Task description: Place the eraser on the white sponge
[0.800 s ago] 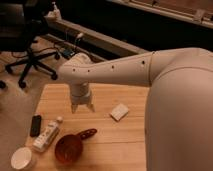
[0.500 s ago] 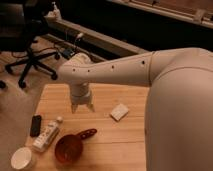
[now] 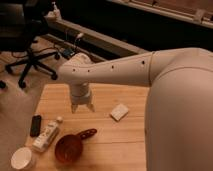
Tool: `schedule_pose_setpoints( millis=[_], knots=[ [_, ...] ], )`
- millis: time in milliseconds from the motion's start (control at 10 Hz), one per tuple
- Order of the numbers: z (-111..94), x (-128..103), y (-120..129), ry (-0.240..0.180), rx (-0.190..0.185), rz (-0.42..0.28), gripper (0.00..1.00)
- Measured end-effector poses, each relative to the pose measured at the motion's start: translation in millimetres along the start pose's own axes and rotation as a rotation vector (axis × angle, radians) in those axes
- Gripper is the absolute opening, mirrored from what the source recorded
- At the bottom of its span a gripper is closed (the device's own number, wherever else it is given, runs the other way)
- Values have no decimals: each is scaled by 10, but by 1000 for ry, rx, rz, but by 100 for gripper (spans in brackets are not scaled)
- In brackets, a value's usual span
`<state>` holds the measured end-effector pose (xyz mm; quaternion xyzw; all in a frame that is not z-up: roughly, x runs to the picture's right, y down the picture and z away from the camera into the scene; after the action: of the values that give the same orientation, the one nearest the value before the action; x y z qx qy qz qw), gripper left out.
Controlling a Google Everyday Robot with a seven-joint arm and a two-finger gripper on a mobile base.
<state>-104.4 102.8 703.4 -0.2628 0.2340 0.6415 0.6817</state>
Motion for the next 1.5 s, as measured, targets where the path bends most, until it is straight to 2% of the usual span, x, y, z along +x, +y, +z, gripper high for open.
schedule_pose_setpoints(
  millis=[1200, 1500],
  knots=[
    [-4, -11, 3, -2, 0, -1, 65],
    [-53, -306, 244, -34, 3, -69, 65]
  ],
)
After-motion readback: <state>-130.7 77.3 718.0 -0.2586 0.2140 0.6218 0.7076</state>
